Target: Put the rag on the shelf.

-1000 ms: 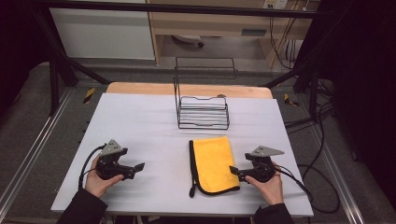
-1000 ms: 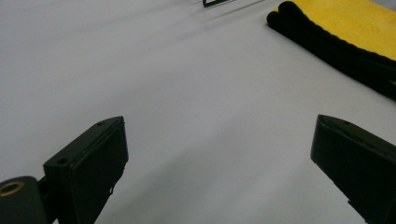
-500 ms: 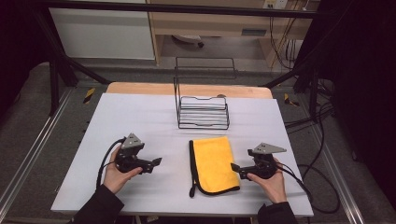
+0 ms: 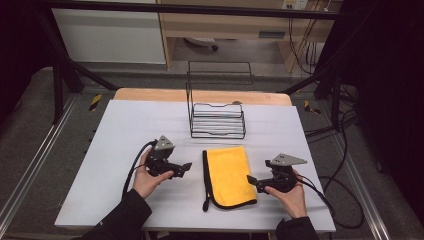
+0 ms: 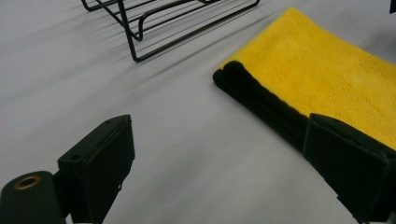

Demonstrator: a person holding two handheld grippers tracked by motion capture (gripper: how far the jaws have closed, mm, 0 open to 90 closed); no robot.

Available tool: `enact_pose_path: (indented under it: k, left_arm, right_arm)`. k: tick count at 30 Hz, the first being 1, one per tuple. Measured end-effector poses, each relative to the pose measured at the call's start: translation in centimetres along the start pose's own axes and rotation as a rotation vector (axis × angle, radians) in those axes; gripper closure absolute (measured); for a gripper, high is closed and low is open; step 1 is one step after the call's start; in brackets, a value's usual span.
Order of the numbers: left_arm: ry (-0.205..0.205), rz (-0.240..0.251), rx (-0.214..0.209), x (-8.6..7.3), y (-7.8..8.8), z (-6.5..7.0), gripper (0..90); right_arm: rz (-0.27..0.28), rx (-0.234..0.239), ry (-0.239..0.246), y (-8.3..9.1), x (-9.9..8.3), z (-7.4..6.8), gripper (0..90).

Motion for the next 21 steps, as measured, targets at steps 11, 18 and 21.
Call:
enact_pose_path:
  k: [11,18,21]
  left_arm:
    - [0.028,-0.020,0.007,2.1,-2.9,0.1,13.0]
    - [0.039,-0.057,0.014,2.9,-4.9,0.2,19.9]
    - [0.039,-0.076,0.019,2.9,-5.8,0.3,24.6]
  right_arm:
    - [-0.001,-0.003,0.006,0.0,-0.1,0.0,4.1]
    - [-0.003,-0.003,0.004,0.0,-0.1,0.0,4.0]
    - [-0.006,-0.005,0.005,0.0,-0.1,0.1,4.0]
Point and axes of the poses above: each handheld gripper's, and its own axes: y roughly backward along the jaws, x roughly out of its top, z roughly to its right, the point moved 10 cm from there along -y, roughly forward along the jaws, and after that the axes turned 14 degrees about -y, right-handed, at the moved point
